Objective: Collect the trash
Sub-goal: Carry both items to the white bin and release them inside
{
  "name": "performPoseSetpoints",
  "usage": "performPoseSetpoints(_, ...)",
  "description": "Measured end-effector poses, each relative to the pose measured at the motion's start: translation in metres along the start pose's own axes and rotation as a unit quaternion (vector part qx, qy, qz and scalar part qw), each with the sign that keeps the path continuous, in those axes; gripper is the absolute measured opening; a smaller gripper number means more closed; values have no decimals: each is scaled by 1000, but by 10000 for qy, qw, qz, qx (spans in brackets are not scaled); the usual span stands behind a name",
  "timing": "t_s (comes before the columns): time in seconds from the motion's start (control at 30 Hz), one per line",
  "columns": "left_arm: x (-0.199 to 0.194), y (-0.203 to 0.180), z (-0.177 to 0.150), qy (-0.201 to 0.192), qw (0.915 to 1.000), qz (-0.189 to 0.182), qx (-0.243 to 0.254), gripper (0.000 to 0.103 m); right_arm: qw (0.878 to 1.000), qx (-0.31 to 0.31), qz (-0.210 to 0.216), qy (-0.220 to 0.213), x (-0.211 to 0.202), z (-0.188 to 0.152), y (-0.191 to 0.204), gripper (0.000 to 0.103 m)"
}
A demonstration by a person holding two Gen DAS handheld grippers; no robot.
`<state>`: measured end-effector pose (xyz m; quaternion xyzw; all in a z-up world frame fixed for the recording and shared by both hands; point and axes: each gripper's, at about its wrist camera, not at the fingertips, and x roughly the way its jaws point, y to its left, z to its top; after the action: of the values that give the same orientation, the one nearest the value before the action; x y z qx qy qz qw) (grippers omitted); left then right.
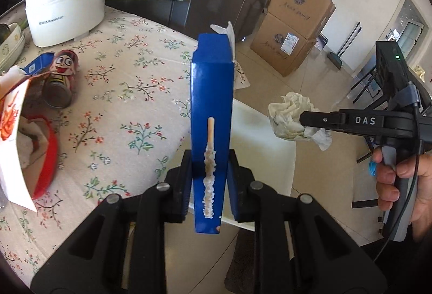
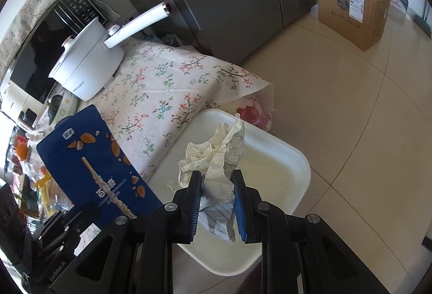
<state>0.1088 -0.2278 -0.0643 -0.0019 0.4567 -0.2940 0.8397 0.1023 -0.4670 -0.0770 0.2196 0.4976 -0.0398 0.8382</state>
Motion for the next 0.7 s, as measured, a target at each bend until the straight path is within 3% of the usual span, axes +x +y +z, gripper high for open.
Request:
performPoseSetpoints(0.23,29,-8,-3,180,9997,127,46,25,9999,80,-111,59,1,-3,-13,24)
performPoseSetpoints(0.47,31,-7,-4,132,9998,103,139,26,9998,77,-167,103,5,-4,-11,24)
performPoseSetpoints(0.53,30,-5,-4,122,9998,58,148,32,9997,82,-185,116,6,-4,-10,24)
performPoseSetpoints(0.6,27,-5,-3,118,9997,107,173,51,9997,80,-200,127,7,-4,-10,24)
performPoseSetpoints(0.7,18,0,-4,14,9996,220,192,69,9996,51,-238,146,10,-4,-8,24)
